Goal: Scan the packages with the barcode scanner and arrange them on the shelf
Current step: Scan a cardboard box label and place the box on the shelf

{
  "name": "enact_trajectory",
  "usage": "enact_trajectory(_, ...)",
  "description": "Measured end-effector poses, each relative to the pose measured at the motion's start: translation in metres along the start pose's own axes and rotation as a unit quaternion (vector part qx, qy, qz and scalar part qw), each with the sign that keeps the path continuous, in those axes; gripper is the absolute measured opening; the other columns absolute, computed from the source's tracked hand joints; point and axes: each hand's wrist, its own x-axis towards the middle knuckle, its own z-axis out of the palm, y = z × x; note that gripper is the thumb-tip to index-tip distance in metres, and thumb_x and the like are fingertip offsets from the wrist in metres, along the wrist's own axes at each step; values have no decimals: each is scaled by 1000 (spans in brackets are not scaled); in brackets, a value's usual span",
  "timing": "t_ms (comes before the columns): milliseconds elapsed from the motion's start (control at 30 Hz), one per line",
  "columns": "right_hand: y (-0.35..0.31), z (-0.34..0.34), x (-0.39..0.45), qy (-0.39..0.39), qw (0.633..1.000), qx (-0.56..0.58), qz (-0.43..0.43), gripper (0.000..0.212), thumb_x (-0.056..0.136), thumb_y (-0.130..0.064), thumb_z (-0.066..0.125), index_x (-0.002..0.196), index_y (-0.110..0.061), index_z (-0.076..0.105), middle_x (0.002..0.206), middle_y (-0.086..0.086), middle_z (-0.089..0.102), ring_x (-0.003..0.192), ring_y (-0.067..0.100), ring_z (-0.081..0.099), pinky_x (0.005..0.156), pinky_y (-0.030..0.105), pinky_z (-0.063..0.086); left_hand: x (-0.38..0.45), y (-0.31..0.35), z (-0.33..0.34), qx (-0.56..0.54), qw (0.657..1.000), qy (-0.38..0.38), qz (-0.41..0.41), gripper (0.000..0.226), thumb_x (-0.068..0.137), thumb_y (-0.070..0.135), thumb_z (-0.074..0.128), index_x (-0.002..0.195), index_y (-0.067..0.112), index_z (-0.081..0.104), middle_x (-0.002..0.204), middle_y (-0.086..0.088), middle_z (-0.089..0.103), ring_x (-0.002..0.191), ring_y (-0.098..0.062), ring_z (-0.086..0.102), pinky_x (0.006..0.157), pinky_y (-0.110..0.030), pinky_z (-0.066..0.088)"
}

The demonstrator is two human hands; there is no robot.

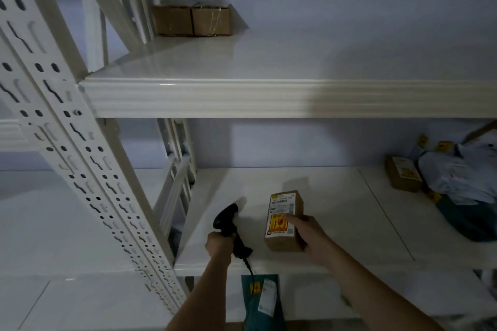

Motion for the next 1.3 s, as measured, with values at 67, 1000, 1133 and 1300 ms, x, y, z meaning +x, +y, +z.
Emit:
enact_trajectory(67,-1,0,-3,-4,1000,1,-4,45,89,-28,74,130,-14,63,105,7,78,91,25,76,67,35,61,-3,1,-1,32,999,-4,4,28,90,18,66,105,-6,65,104,-22,68,99,-34,65,79,-36,53)
enact_trajectory(1000,-84,14,-208,6,963,-80,-257,42,104,-48,39,127,-19,59,118,9,66,96,20,64,69,27,46,-255,100,-51,-162,923,-130,325,28,102,28,39,122,22,57,120,-8,65,107,-25,63,98,-44,50)
enact_trajectory(1133,-106,-10,-276,-45,934,-111,-338,38,100,-47,51,133,-30,51,125,-4,64,100,5,62,70,21,44,-320,114,-66,-166,897,-87,401,21,100,35,41,99,42,61,108,10,64,99,-7,62,76,-24,50)
enact_trajectory(1300,-136,-39,-340,-92,901,-157,-395,35,96,-46,56,130,-37,56,114,-22,66,100,-7,61,75,16,44,-387,129,-91,-146,878,-86,448,29,97,39,46,82,56,64,93,22,70,87,9,64,75,-18,47)
